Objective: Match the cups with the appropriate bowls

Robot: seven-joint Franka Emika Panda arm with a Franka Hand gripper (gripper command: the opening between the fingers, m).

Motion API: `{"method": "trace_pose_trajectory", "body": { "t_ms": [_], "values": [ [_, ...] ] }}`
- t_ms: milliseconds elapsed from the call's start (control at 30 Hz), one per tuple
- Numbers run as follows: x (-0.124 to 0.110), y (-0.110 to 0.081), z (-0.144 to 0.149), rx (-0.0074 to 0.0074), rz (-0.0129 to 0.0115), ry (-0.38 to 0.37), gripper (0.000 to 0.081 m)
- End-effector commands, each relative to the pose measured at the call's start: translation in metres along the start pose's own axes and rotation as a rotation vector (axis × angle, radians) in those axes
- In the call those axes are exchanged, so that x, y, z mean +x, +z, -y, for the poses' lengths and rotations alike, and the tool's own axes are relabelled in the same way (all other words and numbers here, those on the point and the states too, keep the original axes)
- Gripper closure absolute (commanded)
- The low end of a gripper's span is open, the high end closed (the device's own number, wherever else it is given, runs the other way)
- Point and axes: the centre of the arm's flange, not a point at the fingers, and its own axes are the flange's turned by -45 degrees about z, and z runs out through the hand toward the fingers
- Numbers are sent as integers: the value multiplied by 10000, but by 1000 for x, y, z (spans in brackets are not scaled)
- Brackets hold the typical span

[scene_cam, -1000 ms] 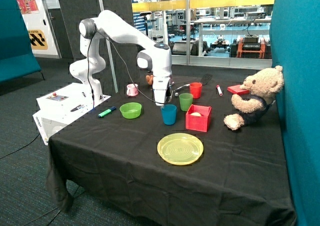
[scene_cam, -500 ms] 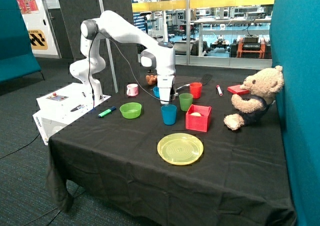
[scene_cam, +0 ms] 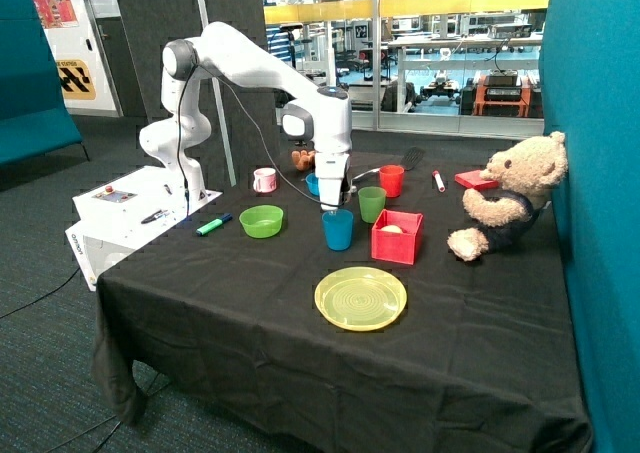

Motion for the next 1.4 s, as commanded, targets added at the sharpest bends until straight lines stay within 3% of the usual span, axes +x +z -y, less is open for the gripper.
{"method": "trace_pose_trajectory", "body": {
  "t_ms": [0,533,600,667,767,1367],
  "values": [
    [-9,12,-2,-58,-77,30,456],
    [5,14,-5,-58,-78,73,509],
    [7,14,-5,-58,-78,125,567],
    [8,14,-4,-57,-78,183,731],
    [8,13,-4,-57,-78,224,798],
    [1,11,-10,-57,-78,369,808]
  ]
}}
